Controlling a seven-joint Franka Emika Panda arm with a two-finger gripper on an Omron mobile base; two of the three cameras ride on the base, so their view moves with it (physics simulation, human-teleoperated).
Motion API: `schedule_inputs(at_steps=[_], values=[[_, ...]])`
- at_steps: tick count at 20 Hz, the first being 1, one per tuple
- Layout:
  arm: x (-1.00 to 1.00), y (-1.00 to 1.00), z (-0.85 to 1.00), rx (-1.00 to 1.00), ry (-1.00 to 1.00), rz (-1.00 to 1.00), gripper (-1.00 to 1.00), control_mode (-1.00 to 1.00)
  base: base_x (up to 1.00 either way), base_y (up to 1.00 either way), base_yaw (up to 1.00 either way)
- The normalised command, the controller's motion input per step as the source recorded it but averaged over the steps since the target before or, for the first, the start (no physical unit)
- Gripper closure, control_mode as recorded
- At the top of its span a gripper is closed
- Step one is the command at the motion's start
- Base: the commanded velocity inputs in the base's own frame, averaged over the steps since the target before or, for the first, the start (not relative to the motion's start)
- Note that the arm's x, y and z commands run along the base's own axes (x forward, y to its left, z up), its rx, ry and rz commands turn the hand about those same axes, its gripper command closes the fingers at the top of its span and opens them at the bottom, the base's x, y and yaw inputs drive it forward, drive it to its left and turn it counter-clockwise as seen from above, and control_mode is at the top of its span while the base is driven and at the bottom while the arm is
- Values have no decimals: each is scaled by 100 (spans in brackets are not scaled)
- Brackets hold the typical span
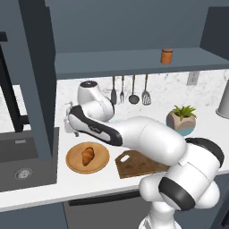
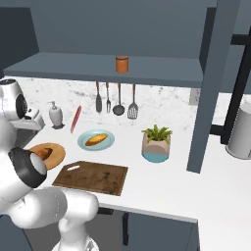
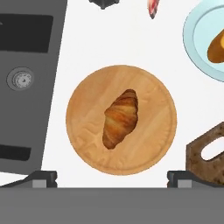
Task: From the different types of pastries on the counter, select a croissant and place it on the cutting board. Then retrieve a jar of jam from the cabinet and place it alongside the croissant on the cutting board.
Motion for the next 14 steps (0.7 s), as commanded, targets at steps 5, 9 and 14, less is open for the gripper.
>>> schedule_inputs(at_steps=[5, 9, 14], values=[[9, 0, -12, 0, 0, 0, -100, -100, 0, 0, 0], [0, 0, -21, 0, 0, 0, -100, -100, 0, 0, 0], [0, 0, -38, 0, 0, 0, -100, -100, 0, 0, 0]])
